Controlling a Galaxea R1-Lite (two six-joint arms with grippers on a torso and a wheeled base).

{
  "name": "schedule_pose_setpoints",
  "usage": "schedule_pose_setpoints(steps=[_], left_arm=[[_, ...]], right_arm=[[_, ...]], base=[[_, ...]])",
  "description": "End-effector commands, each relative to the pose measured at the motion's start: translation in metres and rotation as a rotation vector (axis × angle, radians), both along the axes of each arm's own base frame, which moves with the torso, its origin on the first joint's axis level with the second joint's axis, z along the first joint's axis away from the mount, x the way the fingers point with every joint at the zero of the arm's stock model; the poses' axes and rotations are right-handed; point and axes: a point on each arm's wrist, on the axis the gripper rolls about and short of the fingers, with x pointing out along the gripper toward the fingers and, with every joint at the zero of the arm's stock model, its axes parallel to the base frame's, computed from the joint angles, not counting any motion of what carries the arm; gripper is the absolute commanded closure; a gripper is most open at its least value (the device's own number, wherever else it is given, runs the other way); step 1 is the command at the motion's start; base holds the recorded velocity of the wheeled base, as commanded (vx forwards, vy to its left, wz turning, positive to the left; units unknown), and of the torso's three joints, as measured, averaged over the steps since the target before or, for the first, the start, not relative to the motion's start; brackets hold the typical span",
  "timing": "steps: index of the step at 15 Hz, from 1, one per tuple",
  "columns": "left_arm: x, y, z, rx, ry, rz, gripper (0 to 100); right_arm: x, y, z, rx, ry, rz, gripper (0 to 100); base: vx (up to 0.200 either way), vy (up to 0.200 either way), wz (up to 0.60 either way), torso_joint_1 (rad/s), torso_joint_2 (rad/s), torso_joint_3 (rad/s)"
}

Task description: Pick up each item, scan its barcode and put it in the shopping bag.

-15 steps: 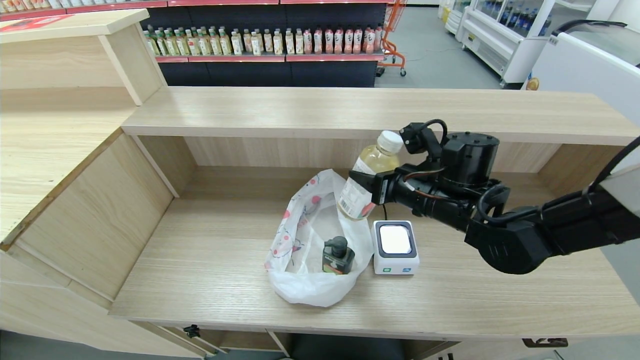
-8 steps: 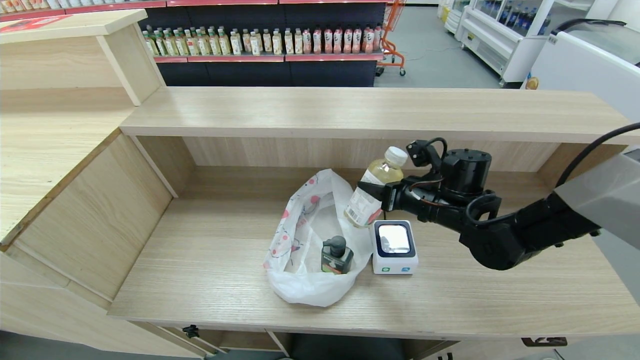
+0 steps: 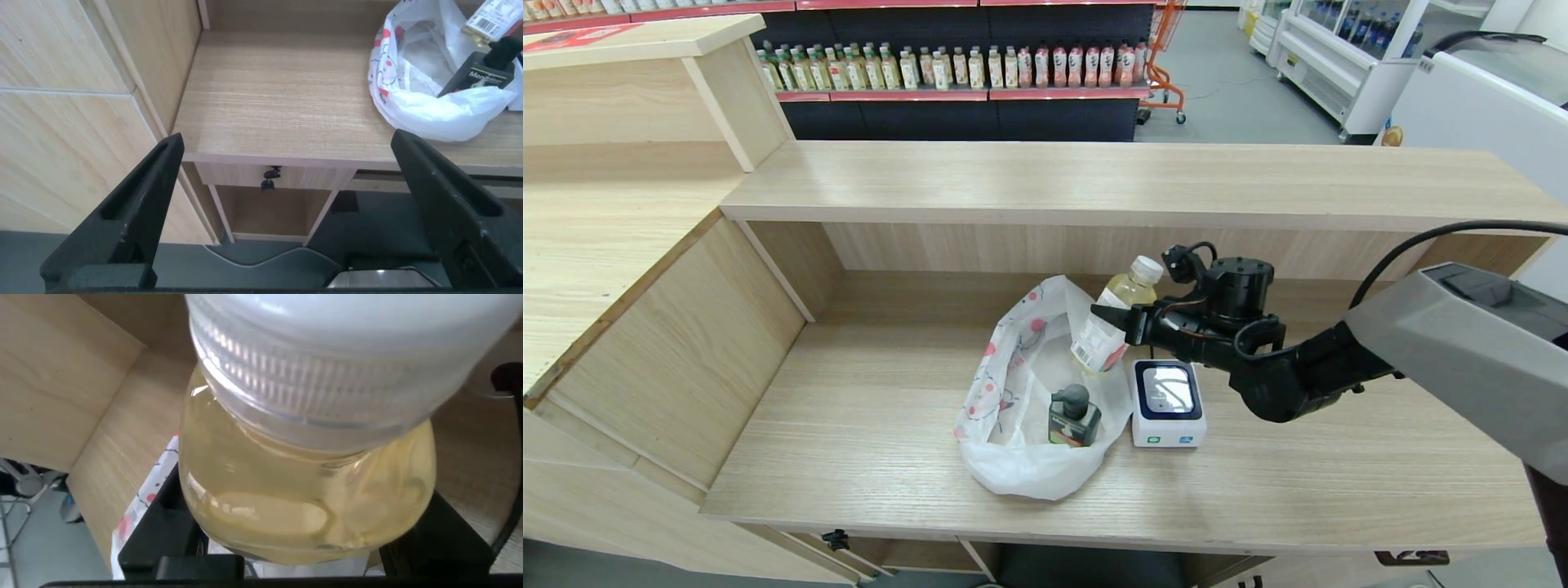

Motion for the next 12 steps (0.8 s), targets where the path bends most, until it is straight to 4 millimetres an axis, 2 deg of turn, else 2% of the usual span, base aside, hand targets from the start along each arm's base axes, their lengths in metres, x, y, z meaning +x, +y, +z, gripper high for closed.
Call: schedule_pose_setpoints(steps=[1,3,7,9,12], left_arm=[[0.0,0.0,0.0,0.0,0.0,0.0,0],[0.0,0.0,0.0,0.0,0.0,0.0,0],[0.0,0.0,0.0,0.0,0.0,0.0,0],[0.0,0.0,0.0,0.0,0.0,0.001,0],[0.0,0.0,0.0,0.0,0.0,0.0,0]], right_arm=[[0.007,0.004,-0.011,0.007,0.03,0.023,100],[0.009,0.005,-0.011,0.011,0.031,0.036,100],[0.012,0.006,-0.03,-0.006,0.057,0.043,100],[0.012,0.007,-0.032,-0.008,0.061,0.057,100],[0.008,0.011,-0.049,-0.136,-0.059,0.161,100]], base=[[0.0,0.0,0.0,0.0,0.0,0.0],[0.0,0.0,0.0,0.0,0.0,0.0],[0.0,0.0,0.0,0.0,0.0,0.0],[0.0,0.0,0.0,0.0,0.0,0.0],[0.0,0.0,0.0,0.0,0.0,0.0]])
